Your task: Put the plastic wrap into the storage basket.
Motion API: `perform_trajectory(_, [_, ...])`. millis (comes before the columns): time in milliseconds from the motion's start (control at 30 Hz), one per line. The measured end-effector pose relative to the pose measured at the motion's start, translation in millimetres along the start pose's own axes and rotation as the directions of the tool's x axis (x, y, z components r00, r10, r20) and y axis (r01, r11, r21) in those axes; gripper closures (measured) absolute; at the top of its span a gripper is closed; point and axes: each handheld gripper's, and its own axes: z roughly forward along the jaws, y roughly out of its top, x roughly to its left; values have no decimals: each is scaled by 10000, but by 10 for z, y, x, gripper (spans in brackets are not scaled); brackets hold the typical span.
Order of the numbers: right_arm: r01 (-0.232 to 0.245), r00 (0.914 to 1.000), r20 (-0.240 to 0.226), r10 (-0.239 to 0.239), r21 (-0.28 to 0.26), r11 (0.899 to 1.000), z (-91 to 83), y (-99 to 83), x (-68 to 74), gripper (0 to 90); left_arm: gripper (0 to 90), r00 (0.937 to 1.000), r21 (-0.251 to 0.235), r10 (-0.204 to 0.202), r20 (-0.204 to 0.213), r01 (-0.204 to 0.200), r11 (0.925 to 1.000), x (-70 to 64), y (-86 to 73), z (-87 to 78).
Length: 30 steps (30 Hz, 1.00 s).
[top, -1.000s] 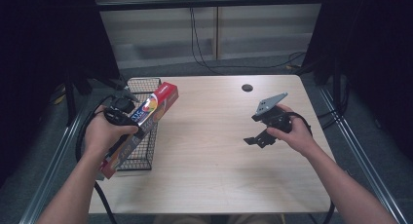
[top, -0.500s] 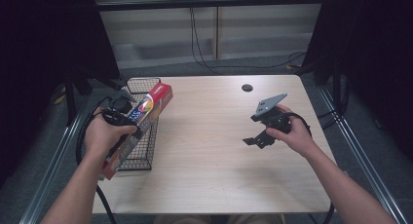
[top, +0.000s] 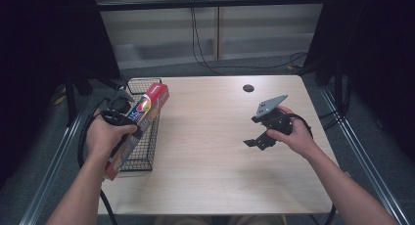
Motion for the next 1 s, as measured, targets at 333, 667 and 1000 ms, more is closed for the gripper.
perform_trajectory(333, [35, 10000, 58, -35, 26, 10000, -34, -23, -1, 74, 423, 9994, 88, -349, -73, 350, 9993, 62, -27, 32])
perform_trajectory(667, [-8, 10000, 44, 8, 7, 10000, -51, -24, -6, 74, 422, 9963, 34, -847, -134, 848, 9964, 122, -40, 2])
perform_trajectory(1000, [21, 10000, 69, -21, 6, 10000, -63, -24, 3, 74, 421, 9874, 61, -1580, -36, 1580, 9874, 128, -10, 59])
